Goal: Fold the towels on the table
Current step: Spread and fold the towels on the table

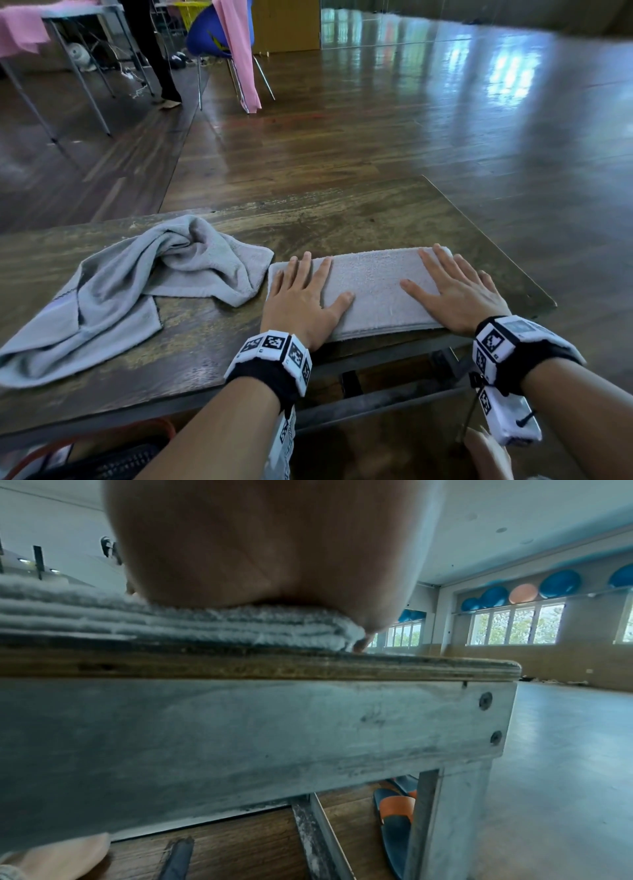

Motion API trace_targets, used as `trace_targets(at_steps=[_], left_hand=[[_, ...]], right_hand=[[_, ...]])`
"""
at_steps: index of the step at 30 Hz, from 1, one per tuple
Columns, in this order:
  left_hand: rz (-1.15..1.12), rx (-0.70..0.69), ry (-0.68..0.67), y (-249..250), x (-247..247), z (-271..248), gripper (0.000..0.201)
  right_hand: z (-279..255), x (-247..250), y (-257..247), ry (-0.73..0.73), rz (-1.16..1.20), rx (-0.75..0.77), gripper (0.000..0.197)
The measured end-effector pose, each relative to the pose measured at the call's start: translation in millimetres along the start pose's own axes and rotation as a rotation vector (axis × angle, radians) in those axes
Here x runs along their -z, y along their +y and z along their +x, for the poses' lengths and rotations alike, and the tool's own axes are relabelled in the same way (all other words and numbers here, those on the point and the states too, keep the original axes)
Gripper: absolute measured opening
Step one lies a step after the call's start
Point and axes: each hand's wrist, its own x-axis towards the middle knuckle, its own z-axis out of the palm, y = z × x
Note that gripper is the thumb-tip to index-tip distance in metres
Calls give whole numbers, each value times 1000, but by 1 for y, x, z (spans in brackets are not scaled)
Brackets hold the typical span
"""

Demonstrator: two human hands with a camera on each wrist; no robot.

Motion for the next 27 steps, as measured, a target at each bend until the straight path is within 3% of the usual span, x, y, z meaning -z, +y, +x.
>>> trace_targets(at_steps=[20, 27], left_hand=[[-36, 25, 36, -17, 1, -4, 82], [-19, 93, 55, -17, -4, -4, 85]], right_hand=[[-1, 1, 7, 44, 10, -85, 106], [-1, 15, -6, 5, -152, -118, 104]])
